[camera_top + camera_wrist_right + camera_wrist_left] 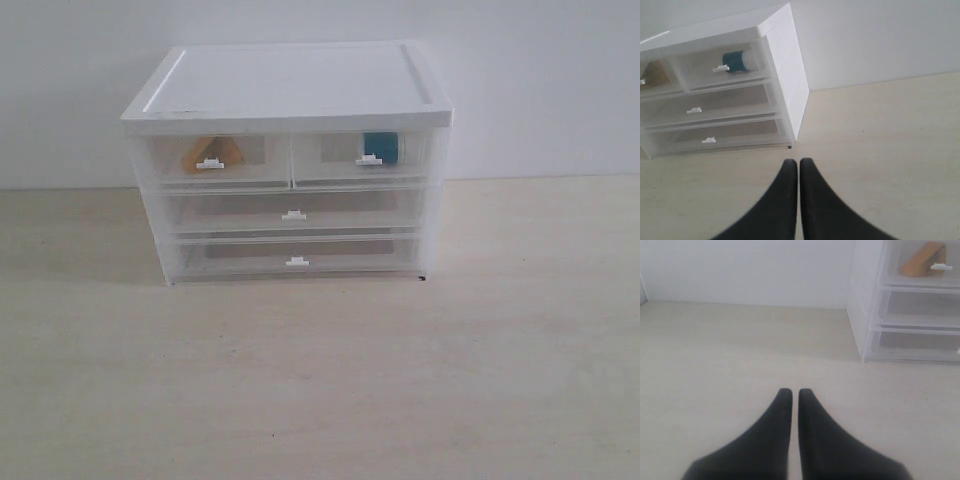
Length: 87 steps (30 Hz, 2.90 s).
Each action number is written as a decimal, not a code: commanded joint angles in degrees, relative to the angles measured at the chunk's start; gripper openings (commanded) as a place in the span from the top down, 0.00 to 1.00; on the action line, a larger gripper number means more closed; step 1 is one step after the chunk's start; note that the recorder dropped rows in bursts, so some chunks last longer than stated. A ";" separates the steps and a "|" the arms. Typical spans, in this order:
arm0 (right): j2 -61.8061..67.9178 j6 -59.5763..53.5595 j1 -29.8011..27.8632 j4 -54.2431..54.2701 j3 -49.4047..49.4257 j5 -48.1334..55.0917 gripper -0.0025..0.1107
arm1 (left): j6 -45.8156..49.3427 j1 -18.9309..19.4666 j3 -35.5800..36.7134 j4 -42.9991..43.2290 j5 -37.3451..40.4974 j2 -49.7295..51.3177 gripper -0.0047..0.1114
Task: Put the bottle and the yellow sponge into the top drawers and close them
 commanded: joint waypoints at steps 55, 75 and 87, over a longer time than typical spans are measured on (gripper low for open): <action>-11.18 -5.90 -8.31 -5.40 0.37 19.81 0.98 | -0.05 0.19 0.16 0.29 0.06 -0.15 0.92; -11.18 -5.90 -8.31 -5.29 0.37 19.81 0.98 | -0.05 0.09 0.16 0.29 -0.06 -0.15 0.92; -11.18 -5.90 -8.31 -5.29 0.37 19.81 0.98 | -0.05 0.09 0.16 0.29 -0.06 -0.15 0.92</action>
